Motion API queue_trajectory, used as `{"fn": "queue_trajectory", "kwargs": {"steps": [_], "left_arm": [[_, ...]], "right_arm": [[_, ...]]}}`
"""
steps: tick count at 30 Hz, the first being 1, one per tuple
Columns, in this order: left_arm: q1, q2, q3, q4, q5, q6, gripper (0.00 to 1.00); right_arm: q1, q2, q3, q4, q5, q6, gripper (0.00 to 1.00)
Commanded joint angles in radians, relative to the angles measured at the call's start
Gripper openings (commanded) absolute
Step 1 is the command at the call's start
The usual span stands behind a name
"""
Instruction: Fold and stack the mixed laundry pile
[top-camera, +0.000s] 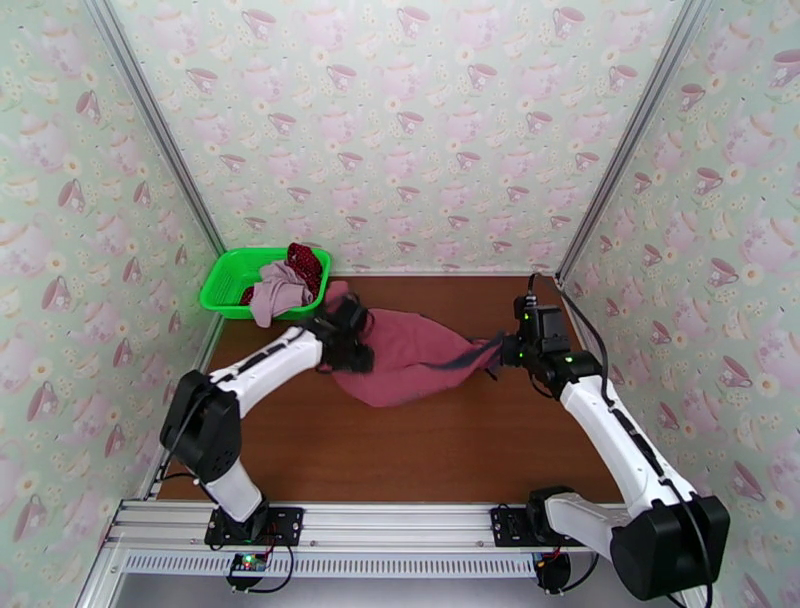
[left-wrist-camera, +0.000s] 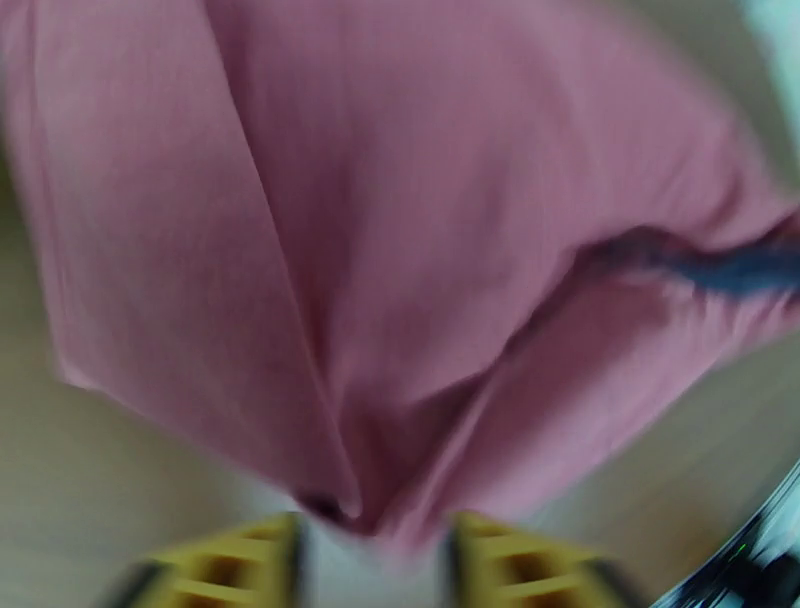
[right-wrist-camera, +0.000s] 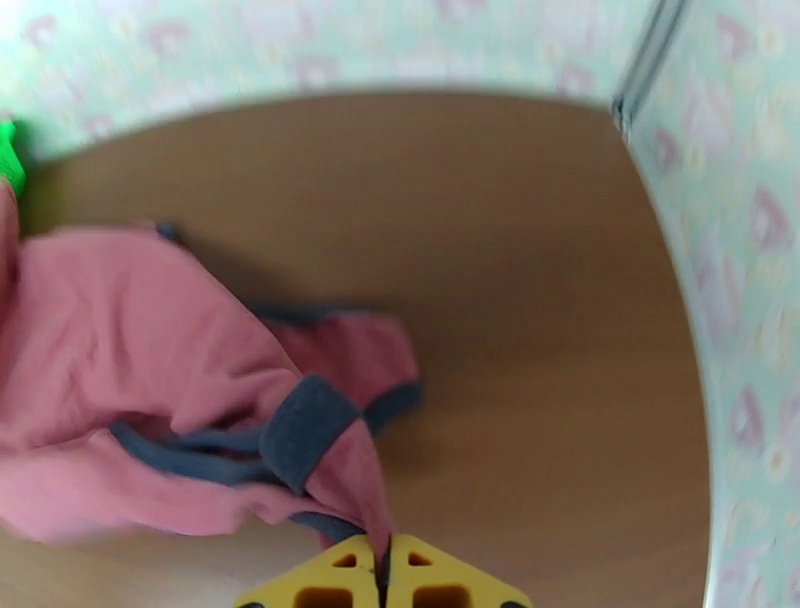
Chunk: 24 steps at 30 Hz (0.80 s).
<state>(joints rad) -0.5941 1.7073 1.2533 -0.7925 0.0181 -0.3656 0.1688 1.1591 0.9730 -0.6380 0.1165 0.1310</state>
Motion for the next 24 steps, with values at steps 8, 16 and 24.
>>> {"fn": "queue_trajectory", "kwargs": {"steps": [8, 16, 24], "left_arm": [[0.031, -0.146, -0.066, -0.021, -0.148, -0.086, 0.96], [0.233, 0.081, -0.054, 0.159, -0.111, -0.031, 1.0], [0.219, 0.266, 0.219, 0.222, -0.116, 0.053, 1.0]], "right_arm": [[-0.003, 0.009, 0.039, -0.007, 0.077, 0.035, 0.0], [-0.003, 0.033, 0.05, -0.008, 0.042, 0.032, 0.0], [-0.003, 0.04, 0.039, -0.006, 0.038, 0.03, 0.0]]}}
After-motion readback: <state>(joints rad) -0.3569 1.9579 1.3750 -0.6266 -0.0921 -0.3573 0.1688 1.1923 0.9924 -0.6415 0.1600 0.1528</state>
